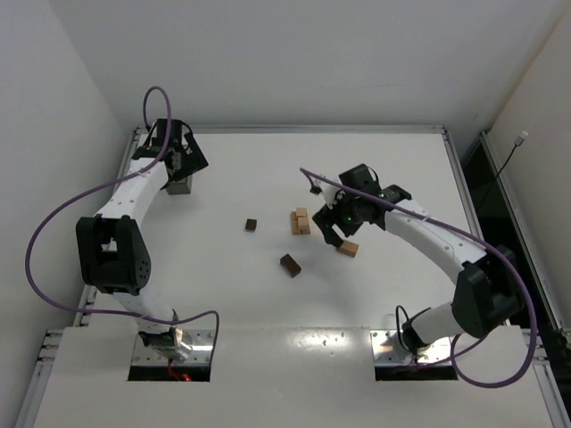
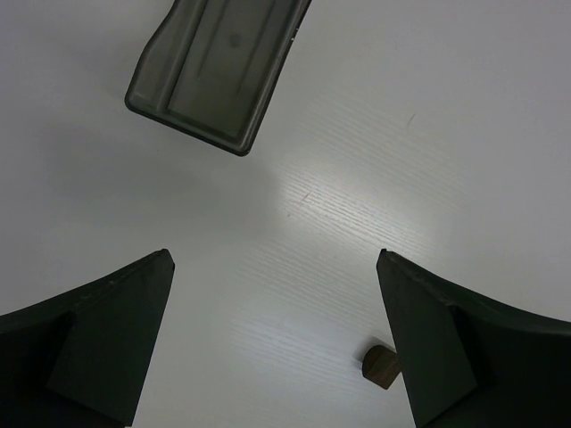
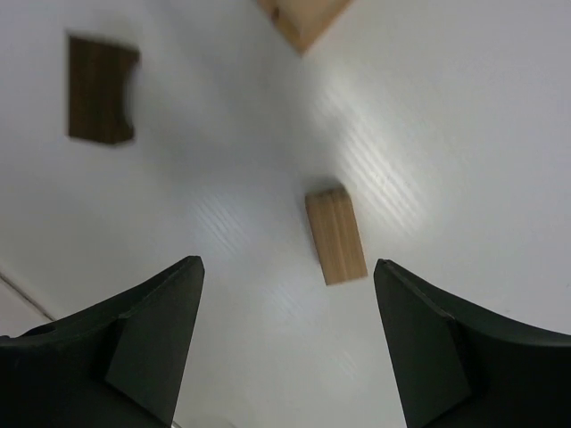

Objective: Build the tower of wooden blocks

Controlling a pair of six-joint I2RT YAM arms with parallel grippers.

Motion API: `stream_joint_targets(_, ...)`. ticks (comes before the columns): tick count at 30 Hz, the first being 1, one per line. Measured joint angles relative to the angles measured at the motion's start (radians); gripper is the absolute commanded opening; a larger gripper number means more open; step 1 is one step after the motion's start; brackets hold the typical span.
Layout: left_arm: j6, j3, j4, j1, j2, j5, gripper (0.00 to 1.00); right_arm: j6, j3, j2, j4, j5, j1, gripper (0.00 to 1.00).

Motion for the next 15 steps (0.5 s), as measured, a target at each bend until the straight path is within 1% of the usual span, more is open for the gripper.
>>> stream_joint_targets(2,0.003,0.0,0.002,-0.006,-0.003,0.004,0.96,-0.085,-0.088,-0.01,-0.008,0.027,-0.017,0.74)
stream_joint_targets(6,0.009,0.0,0.008,-0.029,-0.005,0.01,0.96,-0.219,-0.192,-0.013,-0.017,0.058,-0.029,0.74)
stream_joint_targets(10,0.011,0.0,0.008,-0.043,-0.005,0.016,0.96,-0.309,-0.216,-0.015,-0.006,0.058,-0.057,0.74)
stream_joint_targets(15,0.015,0.0,0.008,-0.044,-0.005,0.02,0.96,-0.375,-0.217,0.01,0.023,0.048,-0.092,0.74)
